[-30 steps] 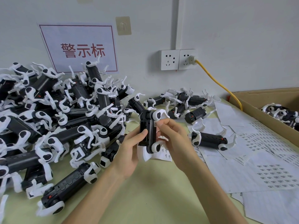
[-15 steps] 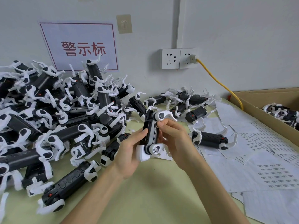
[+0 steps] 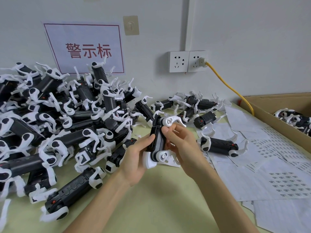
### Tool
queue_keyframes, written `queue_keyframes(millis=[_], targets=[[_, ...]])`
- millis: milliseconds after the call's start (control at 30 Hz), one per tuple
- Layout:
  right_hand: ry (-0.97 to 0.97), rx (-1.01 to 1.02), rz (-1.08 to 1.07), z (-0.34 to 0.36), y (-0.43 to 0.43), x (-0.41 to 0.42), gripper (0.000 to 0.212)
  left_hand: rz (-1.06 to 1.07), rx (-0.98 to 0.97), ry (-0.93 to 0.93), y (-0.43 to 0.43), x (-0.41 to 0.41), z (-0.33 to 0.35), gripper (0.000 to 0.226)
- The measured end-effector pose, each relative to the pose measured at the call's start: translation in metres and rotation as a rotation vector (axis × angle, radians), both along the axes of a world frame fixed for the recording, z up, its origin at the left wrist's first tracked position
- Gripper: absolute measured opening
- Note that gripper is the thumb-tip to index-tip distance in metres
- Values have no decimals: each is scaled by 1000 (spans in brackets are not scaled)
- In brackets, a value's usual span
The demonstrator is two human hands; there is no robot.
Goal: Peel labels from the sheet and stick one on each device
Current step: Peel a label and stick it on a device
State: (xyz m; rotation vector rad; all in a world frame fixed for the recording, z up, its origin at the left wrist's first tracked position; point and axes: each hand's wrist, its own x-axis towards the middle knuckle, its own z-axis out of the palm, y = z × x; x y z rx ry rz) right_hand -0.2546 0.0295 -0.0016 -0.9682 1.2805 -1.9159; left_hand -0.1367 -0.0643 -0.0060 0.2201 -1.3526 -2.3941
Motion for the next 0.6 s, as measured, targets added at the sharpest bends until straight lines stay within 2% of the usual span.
queue_keyframes(millis=[133, 367, 600], targets=[[-16, -19, 28, 2, 1, 0, 34, 2, 23, -3, 0, 0, 0, 39], [-49, -52, 69, 1, 1, -1, 26, 13, 94, -7, -5, 0, -5, 34], [-185, -26, -139, -3, -5, -4, 34, 22, 71, -29, -5, 0, -4, 35]])
